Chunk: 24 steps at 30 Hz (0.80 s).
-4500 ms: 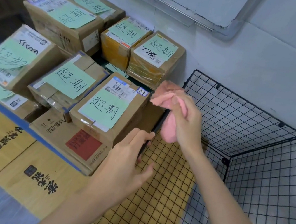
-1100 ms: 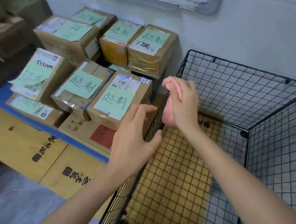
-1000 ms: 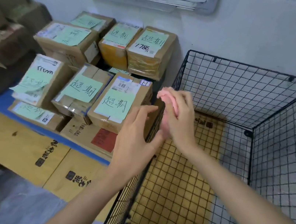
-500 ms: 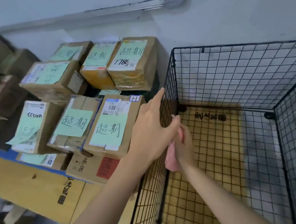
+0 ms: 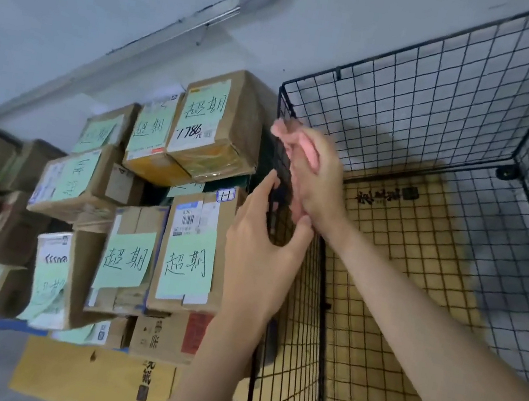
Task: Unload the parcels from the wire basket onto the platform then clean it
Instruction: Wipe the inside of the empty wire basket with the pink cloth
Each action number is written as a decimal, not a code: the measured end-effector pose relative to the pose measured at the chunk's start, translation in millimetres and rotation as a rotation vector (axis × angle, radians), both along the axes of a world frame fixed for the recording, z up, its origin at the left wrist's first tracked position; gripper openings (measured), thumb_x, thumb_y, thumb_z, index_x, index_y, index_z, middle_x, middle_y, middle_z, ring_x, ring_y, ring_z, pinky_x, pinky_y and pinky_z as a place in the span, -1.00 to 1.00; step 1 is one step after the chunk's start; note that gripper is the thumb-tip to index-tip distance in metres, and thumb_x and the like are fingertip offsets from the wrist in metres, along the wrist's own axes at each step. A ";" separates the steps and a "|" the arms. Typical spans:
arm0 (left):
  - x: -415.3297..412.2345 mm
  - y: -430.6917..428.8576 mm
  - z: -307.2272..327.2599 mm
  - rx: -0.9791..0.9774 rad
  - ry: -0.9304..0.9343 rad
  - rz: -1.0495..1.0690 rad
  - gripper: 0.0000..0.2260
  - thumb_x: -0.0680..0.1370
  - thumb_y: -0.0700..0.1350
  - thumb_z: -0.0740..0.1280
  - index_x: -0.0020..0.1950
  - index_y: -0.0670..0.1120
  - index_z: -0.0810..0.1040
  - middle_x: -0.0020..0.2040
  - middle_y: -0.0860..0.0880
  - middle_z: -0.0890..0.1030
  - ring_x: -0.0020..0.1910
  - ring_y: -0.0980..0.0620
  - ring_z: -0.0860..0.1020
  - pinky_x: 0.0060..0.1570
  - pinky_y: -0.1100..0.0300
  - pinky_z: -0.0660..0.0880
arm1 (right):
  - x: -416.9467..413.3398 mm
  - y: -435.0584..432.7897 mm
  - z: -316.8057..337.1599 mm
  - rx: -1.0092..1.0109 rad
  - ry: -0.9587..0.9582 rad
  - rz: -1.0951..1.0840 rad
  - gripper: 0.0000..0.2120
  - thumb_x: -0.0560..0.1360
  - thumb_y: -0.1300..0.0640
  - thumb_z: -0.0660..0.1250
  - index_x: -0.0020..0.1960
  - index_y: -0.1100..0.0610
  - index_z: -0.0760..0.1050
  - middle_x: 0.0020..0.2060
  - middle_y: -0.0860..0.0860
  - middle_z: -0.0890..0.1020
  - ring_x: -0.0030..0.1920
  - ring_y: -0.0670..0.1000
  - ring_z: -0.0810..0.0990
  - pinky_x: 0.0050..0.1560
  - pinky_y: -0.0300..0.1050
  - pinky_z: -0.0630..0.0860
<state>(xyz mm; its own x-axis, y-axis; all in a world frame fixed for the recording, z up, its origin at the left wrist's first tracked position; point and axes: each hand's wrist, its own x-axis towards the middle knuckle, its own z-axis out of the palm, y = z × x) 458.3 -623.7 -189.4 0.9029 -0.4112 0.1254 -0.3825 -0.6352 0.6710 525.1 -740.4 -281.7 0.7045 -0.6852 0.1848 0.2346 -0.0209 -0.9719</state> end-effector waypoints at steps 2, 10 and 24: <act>-2.3 -1.7 0.6 -0.016 -0.001 0.001 -0.39 0.48 0.12 0.34 0.52 0.05 0.33 0.38 0.16 0.48 0.31 0.19 0.47 0.27 0.06 0.49 | -6.6 0.3 -26.5 0.116 0.111 0.006 -0.83 0.62 0.08 0.26 0.16 0.00 0.57 0.13 -0.01 0.58 0.13 -0.08 0.57 0.14 -0.06 0.56; -5.9 -2.5 2.5 0.005 -0.007 -0.012 -0.38 0.46 0.11 0.32 0.52 0.08 0.32 0.42 0.19 0.44 0.37 0.25 0.40 0.37 0.08 0.42 | 4.7 -17.4 -48.6 0.304 0.377 0.019 -0.90 0.61 0.14 0.25 -0.03 0.05 0.54 -0.09 -0.05 0.60 -0.03 0.00 0.59 -0.09 -0.15 0.48; -4.2 -2.0 0.9 -0.023 0.016 0.007 -0.39 0.45 0.09 0.33 0.51 0.09 0.35 0.38 0.20 0.48 0.32 0.14 0.49 0.31 0.04 0.47 | -22.9 -16.0 16.4 0.344 -0.055 0.130 -0.72 0.61 0.06 0.13 0.25 0.10 0.47 0.16 0.01 0.57 0.09 -0.14 0.58 -0.01 -0.30 0.49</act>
<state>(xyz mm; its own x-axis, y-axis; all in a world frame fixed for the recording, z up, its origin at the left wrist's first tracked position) 454.1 -625.7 -188.6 0.9076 -0.4022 0.1203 -0.3673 -0.6221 0.6914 502.2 -756.5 -265.3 0.7851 -0.6194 -0.0009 0.2655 0.3379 -0.9030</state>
